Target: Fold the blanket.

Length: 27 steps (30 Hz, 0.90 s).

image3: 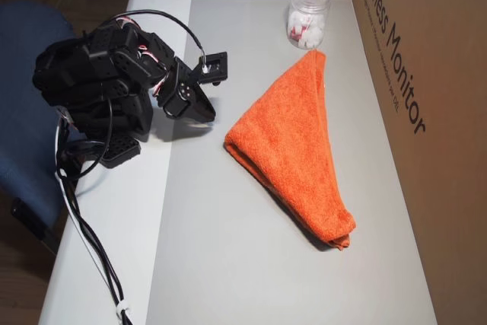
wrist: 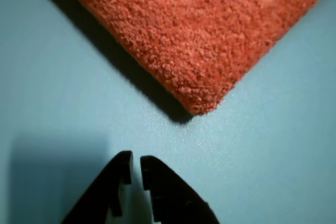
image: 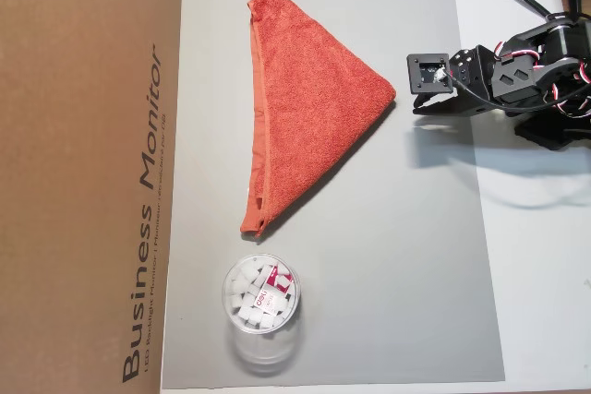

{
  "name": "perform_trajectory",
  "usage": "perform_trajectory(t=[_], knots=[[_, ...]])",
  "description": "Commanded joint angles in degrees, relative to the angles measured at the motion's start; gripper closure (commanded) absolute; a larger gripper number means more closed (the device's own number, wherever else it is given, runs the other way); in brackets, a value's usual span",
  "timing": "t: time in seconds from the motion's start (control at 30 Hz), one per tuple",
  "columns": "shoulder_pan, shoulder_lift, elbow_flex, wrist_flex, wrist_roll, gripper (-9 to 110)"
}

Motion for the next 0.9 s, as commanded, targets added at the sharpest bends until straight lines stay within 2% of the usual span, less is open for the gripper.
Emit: perform_trajectory(t=[0.0, 0.23, 0.87], knots=[[-0.4, 0.5, 0.5, 3.4, 0.7, 102], [-0.4, 0.5, 0.5, 13.4, 0.7, 102], [0.2, 0.5, 0.5, 13.4, -0.2, 102]])
